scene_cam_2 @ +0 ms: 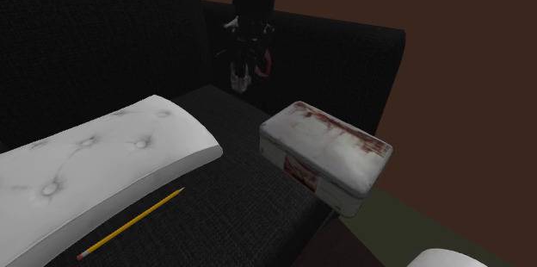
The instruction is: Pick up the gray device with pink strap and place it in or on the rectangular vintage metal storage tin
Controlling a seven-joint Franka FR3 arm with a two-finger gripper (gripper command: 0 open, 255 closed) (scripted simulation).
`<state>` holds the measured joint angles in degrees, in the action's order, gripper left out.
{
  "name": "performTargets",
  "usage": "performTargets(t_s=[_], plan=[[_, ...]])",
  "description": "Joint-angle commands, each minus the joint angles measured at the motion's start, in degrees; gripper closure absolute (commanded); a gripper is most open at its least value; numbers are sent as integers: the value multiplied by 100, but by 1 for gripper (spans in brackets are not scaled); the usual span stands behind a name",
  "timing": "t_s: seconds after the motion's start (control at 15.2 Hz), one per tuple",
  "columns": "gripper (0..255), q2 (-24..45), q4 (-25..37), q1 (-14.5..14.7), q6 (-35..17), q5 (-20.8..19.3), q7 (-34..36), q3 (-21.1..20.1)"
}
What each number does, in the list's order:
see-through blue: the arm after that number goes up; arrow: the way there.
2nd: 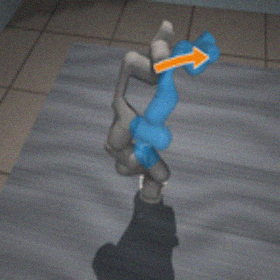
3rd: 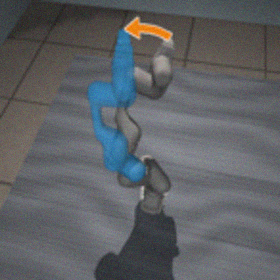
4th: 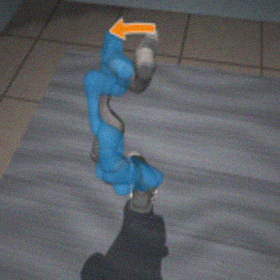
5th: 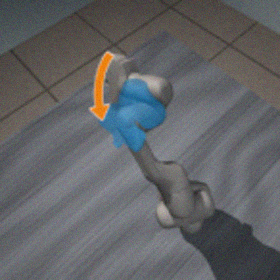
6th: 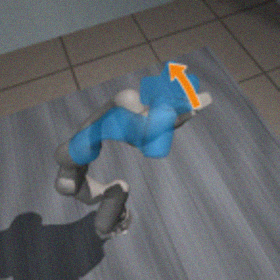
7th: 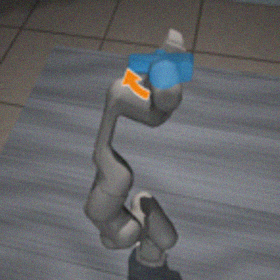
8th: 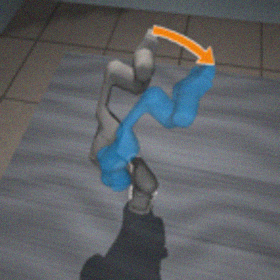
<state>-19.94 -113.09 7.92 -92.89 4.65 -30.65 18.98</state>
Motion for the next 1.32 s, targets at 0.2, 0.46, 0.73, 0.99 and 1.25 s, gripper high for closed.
performTargets(t_s=[0.2,0.46,0.73,0.99,1.25], plan=[[255,-423,-255,-154,178,-186,-204,132],[255,-986,-679,-388,324,-465,-509,328],[255,-1486,-994,-635,512,-770,-850,560],[255,-1762,-1296,-791,484,-967,-1063,718],[255,-1817,-1638,-825,196,-1014,-1087,760]])
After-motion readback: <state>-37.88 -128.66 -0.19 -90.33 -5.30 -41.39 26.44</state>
